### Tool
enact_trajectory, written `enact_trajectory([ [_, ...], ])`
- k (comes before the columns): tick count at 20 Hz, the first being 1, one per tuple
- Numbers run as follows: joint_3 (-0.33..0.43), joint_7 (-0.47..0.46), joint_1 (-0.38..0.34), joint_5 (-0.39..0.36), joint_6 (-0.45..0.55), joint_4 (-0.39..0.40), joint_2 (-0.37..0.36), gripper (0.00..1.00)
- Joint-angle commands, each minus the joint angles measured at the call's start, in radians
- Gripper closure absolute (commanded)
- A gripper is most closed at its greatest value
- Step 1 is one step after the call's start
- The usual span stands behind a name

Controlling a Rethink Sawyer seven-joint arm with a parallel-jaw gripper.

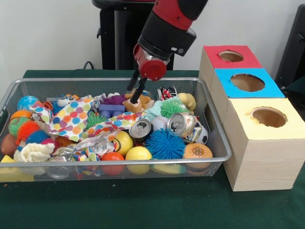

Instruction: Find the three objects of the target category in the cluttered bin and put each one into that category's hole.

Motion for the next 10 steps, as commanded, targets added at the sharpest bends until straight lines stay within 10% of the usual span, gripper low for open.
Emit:
enact_trajectory([
  [1,0.147,0.331,-0.005,0.097,-0.110,0.096,0.034,0.00],
  [10,0.166,0.279,-0.009,0.115,-0.135,0.151,0.003,0.00],
])
